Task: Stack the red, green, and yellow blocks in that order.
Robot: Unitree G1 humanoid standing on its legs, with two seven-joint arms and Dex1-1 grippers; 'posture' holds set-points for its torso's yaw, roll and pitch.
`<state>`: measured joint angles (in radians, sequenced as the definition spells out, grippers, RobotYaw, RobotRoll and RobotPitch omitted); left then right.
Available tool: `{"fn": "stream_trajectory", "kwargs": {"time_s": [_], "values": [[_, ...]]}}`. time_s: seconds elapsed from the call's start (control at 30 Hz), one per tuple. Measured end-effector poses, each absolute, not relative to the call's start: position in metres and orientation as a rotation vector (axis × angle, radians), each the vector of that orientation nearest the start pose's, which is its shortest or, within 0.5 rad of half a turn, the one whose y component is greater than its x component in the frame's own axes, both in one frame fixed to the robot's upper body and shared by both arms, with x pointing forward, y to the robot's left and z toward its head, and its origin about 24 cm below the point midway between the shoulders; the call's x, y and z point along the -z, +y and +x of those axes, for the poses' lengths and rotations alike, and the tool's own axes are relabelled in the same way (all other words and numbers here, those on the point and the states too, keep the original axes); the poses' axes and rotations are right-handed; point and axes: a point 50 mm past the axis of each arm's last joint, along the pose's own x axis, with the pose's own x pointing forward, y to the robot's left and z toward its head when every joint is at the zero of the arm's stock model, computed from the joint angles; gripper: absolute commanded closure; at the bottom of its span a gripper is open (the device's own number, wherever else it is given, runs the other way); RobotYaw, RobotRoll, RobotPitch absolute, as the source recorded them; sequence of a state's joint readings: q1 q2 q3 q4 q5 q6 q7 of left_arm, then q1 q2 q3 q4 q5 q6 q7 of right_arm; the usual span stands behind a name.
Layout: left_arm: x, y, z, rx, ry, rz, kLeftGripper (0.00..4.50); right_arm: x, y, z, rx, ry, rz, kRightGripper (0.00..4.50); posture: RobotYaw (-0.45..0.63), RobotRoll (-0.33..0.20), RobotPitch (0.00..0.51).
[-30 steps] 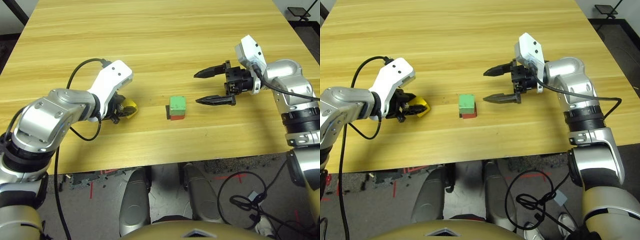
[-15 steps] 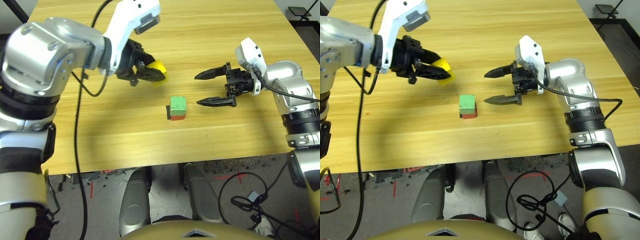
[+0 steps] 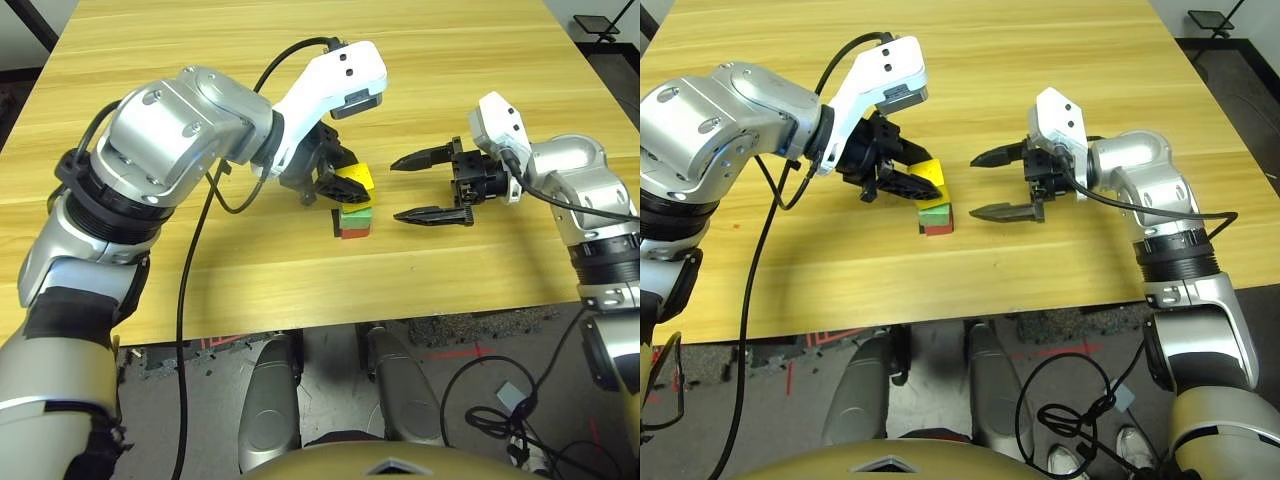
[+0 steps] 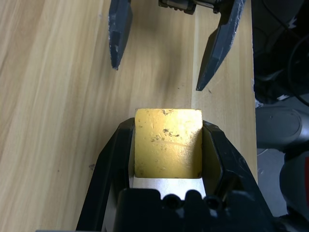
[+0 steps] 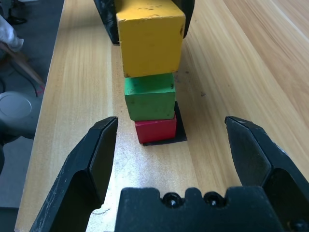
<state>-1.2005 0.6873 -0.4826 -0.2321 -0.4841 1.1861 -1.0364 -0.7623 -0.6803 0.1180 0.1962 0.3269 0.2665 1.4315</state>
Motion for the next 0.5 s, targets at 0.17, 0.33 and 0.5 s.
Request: {"fn": "stream_trajectory", "kwargs": {"time_s": [0.17,0.33,0.5], "values": [[-0.269,0.0753,0.2828,1.316,0.4,0.679,2.51,-0.2103,-0.1765,0.3158,-1.43,0.045,-0.498,0.0,0.06,0.066,0.221],[-0.2681,0.0745,0.2856,1.311,0.379,0.712,2.51,-0.2105,-0.1764,0.3161,-1.423,0.043,-0.496,0.0,0.05,0.069,0.223],[-0.2673,0.0731,0.2892,1.313,0.36,0.74,2.51,-0.2089,-0.1766,0.3157,-1.42,0.046,-0.492,0.0,0.05,0.069,0.221]]}}
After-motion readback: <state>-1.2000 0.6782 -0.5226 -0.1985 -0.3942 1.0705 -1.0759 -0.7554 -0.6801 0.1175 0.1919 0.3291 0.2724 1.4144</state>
